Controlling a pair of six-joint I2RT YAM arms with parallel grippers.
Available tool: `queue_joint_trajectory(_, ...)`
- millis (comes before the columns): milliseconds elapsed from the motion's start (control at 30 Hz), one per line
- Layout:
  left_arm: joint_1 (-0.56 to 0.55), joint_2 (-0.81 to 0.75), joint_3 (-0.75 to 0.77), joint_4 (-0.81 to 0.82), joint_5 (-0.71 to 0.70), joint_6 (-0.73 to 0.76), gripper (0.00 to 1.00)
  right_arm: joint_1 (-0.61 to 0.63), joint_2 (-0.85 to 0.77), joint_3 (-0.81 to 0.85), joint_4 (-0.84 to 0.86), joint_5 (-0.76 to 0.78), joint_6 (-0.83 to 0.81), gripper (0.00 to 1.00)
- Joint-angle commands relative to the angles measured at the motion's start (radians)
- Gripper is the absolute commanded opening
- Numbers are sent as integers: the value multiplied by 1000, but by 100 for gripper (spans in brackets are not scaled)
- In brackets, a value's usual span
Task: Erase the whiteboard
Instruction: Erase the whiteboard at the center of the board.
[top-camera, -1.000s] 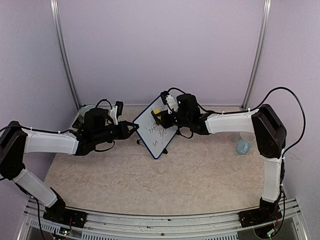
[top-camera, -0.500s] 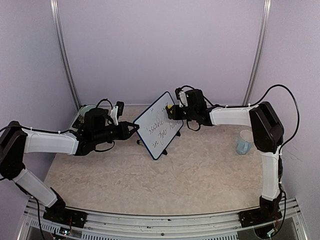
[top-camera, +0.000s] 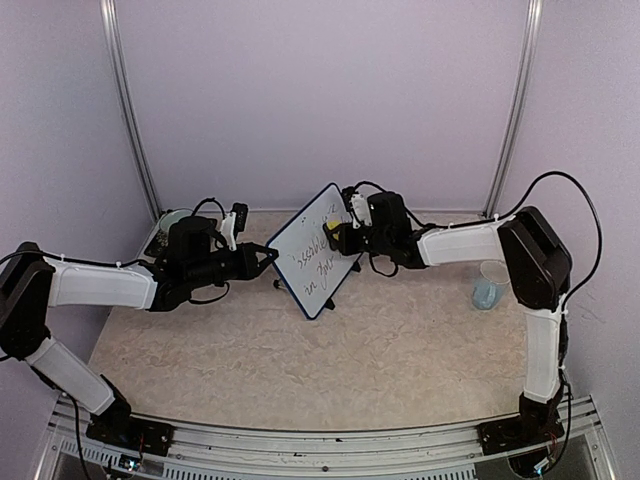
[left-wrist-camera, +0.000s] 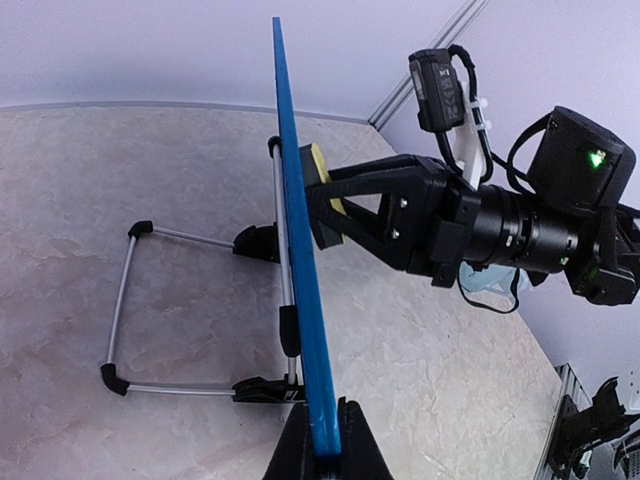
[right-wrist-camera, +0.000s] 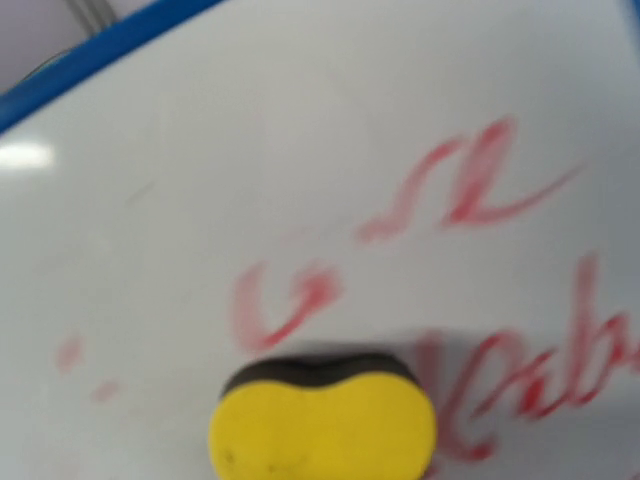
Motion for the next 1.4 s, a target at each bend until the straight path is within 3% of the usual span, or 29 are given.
queue_joint_trajectory(0, -18, -3, -6, 14, 75, -13, 0, 68, -38, -63, 47, -57, -55, 12)
queue_joint_trajectory(700, -18, -8, -7, 11, 75, -11, 0, 100, 31, 202, -124, 90, -118, 11)
queue_joint_trajectory(1100, -19, -7, -7, 14, 75, -12, 0, 100, -12, -59, -33, 93, -71, 11)
queue_joint_trajectory(1367, -21, -6, -7, 14, 73, -12, 0, 96, -11, -6, -53, 102, -79, 10)
